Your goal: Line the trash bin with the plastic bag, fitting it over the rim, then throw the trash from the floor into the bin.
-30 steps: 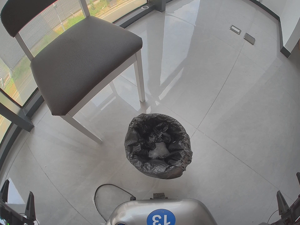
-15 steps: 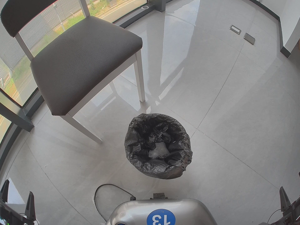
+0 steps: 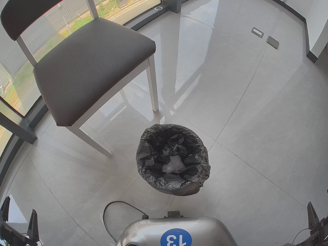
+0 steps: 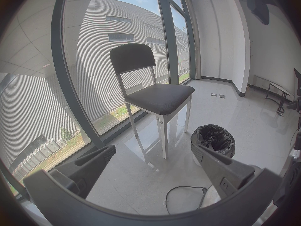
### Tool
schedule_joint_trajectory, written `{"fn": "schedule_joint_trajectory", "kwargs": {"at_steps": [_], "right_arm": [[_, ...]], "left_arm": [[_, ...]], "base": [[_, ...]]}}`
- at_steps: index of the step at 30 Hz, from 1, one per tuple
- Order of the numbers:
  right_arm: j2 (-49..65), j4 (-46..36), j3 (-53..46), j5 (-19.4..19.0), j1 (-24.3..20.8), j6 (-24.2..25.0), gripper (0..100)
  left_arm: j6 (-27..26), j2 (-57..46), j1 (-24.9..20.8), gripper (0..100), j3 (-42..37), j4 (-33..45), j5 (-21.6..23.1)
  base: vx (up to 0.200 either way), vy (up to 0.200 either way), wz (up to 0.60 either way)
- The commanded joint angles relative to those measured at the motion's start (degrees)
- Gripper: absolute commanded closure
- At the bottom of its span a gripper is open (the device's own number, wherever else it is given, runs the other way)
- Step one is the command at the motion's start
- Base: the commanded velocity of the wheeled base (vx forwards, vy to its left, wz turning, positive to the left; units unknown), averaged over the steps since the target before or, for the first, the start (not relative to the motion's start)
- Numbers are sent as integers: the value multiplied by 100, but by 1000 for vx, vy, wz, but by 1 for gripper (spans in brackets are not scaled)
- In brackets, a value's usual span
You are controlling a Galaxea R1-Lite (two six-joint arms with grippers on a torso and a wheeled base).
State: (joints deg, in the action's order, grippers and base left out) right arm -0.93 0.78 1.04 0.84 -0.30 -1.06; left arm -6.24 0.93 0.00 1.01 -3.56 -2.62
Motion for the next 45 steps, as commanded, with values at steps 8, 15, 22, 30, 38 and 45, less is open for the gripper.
{"fn": "schedule_joint_trajectory", "kwargs": {"at_steps": [8,15,22,30,38,45], "right_arm": [[66,-60,-104,-102,4,-131,0],[66,-43,-104,-110,4,-26,0],[66,-52,-104,-75,4,97,0],[66,-34,-104,-181,-5,62,0],[66,-34,-104,-190,-5,106,0],[66,-43,-104,-190,-5,106,0]], "left_arm": [[44,-93,0,0,-101,-4,-2],[413,-93,9,0,-101,-4,7],[1617,-93,9,0,-84,4,-63],[3867,-93,0,0,-75,4,-1188],[8649,-93,0,0,-84,-13,-4168],[10793,-93,9,0,-48,75,-4721]], "base": [[0,0,0],[0,0,0],[0,0,0],[0,0,0],[0,0,0],[0,0,0]]}}
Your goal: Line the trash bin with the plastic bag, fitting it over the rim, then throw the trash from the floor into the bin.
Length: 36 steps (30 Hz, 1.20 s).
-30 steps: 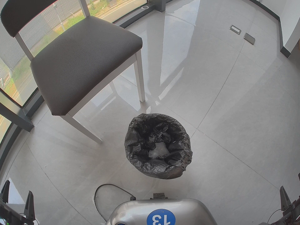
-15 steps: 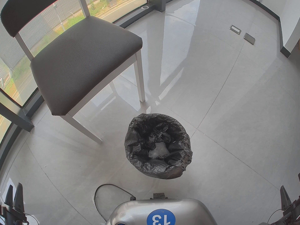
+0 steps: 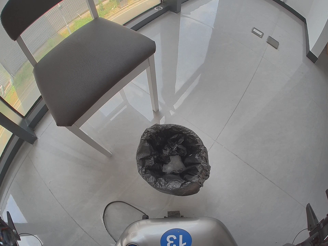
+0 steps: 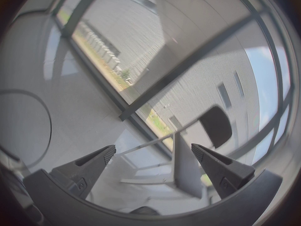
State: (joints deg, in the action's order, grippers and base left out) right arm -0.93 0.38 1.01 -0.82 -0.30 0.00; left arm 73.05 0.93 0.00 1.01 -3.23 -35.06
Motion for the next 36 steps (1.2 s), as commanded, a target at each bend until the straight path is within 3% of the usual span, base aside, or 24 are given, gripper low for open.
{"fn": "schedule_joint_trajectory", "kwargs": {"at_steps": [1,36], "right_arm": [[66,-3,-101,-24,-5,0,0],[66,6,-101,-24,-5,0,0]], "left_arm": [[2864,-93,9,0,-48,42,-1477],[2970,-93,0,0,-92,-90,-1398]], "base": [[0,0,0],[0,0,0]]}}
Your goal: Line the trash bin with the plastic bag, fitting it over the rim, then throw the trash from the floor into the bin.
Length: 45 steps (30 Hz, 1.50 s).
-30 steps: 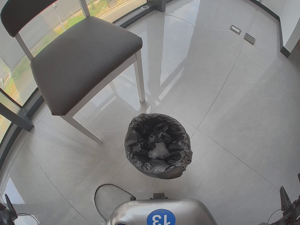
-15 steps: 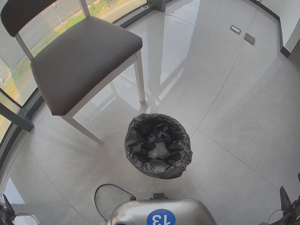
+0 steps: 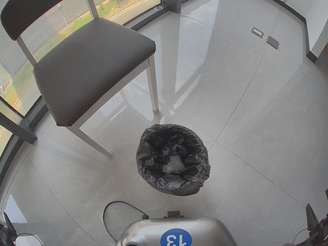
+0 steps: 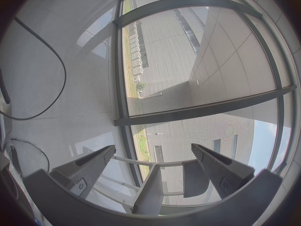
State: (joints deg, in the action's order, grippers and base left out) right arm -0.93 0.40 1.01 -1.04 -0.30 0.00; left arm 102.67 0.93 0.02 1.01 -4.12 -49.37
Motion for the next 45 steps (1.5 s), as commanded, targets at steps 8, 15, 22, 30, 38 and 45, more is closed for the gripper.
{"fn": "schedule_joint_trajectory", "kwargs": {"at_steps": [8,15,22,30,38,45], "right_arm": [[75,4,-101,-2,-5,0,0],[75,4,-101,7,-5,0,0],[75,4,-101,-2,-5,0,0],[66,-5,-101,-2,-5,0,0],[75,4,-101,-2,-5,0,0],[66,4,-101,7,-5,0,0]], "left_arm": [[-871,-93,6,0,-101,-10,736],[-4317,-93,15,0,-101,-71,2564],[-7305,-93,6,0,-101,-168,4928],[-9309,-93,6,0,-101,-45,5992],[-9766,-93,15,0,-101,-1,5974],[-9766,-93,15,0,-101,-1,5974]], "base": [[0,0,0],[0,0,0],[0,0,0],[0,0,0],[0,0,0],[0,0,0]]}}
